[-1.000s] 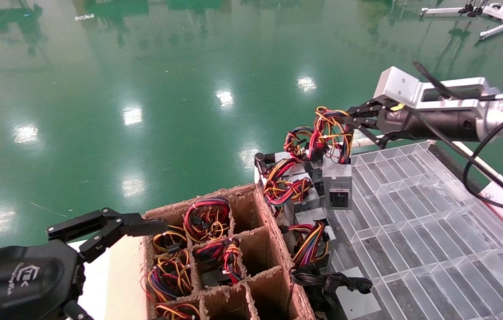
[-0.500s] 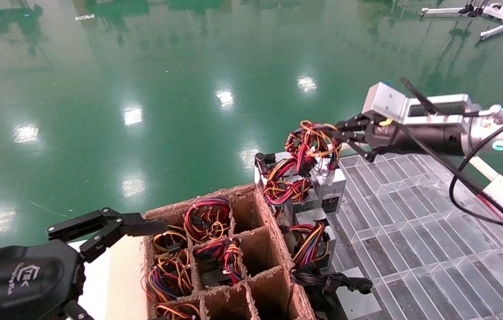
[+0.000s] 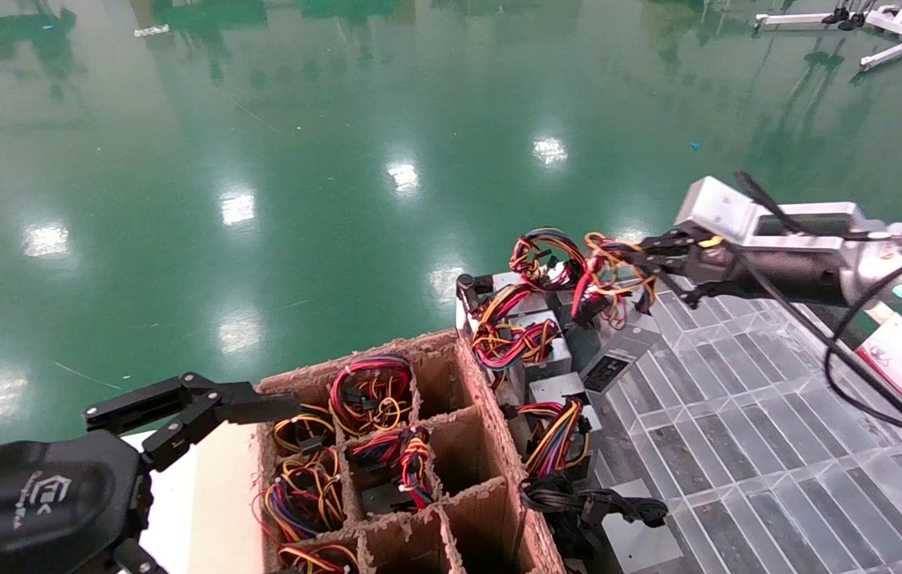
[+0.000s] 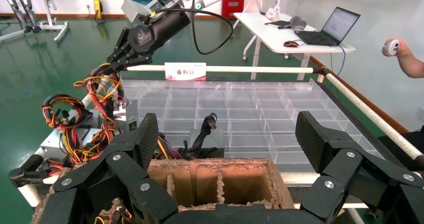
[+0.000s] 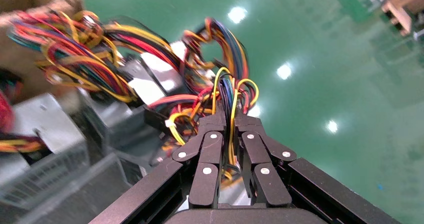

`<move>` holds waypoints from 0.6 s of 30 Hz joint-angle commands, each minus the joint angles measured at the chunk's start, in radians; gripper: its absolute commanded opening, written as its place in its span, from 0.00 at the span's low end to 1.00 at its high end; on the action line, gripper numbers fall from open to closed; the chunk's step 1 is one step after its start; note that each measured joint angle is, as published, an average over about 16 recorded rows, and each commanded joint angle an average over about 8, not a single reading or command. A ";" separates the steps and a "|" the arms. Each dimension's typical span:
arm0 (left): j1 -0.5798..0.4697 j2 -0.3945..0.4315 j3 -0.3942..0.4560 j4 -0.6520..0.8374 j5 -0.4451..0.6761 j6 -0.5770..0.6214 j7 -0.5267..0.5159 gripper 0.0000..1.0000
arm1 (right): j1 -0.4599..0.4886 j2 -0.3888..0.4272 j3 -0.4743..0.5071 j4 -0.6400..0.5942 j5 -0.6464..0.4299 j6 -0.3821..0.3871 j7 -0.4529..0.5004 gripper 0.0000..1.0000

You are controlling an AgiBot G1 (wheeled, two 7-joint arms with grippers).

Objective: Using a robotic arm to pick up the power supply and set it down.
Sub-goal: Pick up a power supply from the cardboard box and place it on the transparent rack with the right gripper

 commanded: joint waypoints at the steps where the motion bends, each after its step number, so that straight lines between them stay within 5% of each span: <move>1: 0.000 0.000 0.000 0.000 0.000 0.000 0.000 1.00 | -0.002 0.008 0.001 0.000 0.001 0.013 0.000 0.00; 18: 0.000 0.000 0.000 0.000 0.000 0.000 0.000 1.00 | -0.003 0.008 -0.018 0.018 -0.026 0.112 -0.027 0.00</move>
